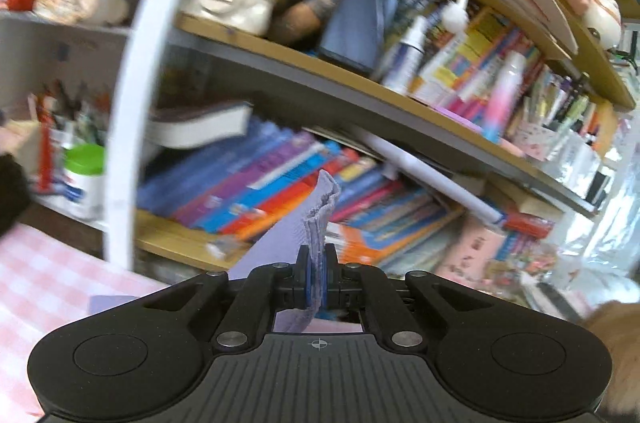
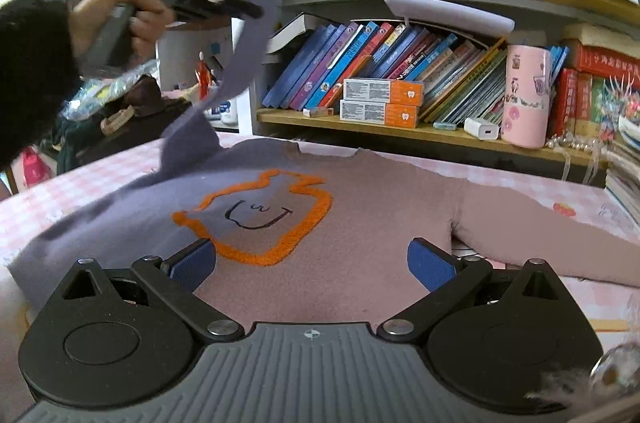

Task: Fold clothes
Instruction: 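Lift the lavender sleeve with the left gripper, lay it across the body, release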

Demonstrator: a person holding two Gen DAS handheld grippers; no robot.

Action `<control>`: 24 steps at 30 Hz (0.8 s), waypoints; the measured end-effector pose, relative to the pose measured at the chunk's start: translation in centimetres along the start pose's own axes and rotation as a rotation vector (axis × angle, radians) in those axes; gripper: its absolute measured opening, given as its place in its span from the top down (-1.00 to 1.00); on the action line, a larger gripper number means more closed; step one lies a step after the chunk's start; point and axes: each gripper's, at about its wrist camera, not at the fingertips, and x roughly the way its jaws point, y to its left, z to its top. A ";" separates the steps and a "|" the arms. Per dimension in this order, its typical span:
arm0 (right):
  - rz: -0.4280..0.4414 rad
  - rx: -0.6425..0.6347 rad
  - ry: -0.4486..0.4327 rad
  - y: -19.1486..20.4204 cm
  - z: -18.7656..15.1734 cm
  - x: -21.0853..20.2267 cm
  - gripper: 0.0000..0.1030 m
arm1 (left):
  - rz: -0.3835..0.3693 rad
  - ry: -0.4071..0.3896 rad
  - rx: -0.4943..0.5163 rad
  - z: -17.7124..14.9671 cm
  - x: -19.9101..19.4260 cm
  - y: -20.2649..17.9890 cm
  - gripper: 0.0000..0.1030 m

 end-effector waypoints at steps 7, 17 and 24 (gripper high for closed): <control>0.019 0.018 0.003 -0.2 0.0 0.0 -1.00 | -0.038 0.090 -0.015 -3.8 4.1 -3.5 0.92; 0.048 0.031 0.009 -0.5 0.1 0.0 -1.00 | -0.101 0.266 -0.187 -8.0 5.4 -3.1 -0.22; 0.053 0.053 0.016 -0.9 0.1 0.2 -1.00 | 0.027 0.111 0.079 -6.7 -3.7 -1.6 -0.85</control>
